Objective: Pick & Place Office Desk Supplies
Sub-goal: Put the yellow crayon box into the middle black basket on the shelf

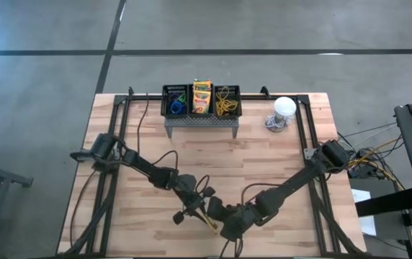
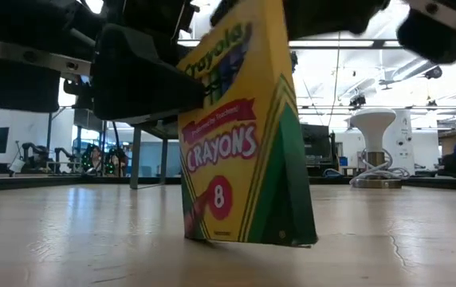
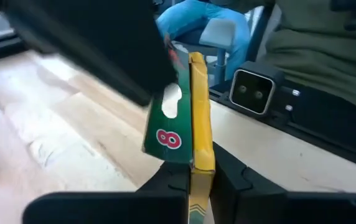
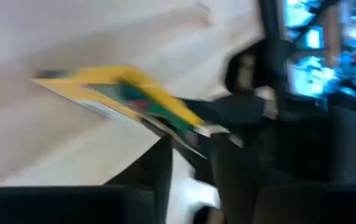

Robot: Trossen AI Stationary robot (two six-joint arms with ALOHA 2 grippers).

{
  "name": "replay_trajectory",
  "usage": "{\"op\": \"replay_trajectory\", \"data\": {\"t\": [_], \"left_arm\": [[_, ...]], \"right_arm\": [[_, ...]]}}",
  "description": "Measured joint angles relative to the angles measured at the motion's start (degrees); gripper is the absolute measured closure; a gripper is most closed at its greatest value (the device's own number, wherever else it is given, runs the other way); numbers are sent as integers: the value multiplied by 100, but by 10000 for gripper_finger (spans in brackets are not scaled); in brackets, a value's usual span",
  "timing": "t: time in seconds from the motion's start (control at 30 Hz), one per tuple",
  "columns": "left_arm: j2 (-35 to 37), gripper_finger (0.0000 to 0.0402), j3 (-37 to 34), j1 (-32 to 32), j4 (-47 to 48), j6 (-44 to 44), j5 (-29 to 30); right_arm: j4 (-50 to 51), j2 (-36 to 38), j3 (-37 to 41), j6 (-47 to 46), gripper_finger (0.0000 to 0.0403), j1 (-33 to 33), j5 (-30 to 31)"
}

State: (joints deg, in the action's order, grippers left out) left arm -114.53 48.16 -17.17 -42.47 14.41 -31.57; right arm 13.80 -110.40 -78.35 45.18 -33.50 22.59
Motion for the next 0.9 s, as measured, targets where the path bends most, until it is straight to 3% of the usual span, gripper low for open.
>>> {"op": "replay_trajectory", "data": {"t": [0.13,0.27,0.43,0.53,0.7,0.9], "left_arm": [[123,362,0,-11,228,-536,580],[716,359,-11,-27,1292,-881,1719],[2154,368,-6,-39,2783,-1312,3257],[3082,368,20,209,3556,-1337,3835],[4146,370,705,1289,4658,-957,3919],[3989,369,1903,2975,5773,134,3247]], "right_arm": [[208,276,-105,-167,268,-307,1032],[546,630,-80,-1252,261,-677,2422],[1800,982,50,-3430,273,-890,2623],[1995,1071,335,-4317,281,-920,2725],[1780,1011,850,-4540,292,-898,3105],[1196,1061,1150,-4324,308,-887,3202]]}}
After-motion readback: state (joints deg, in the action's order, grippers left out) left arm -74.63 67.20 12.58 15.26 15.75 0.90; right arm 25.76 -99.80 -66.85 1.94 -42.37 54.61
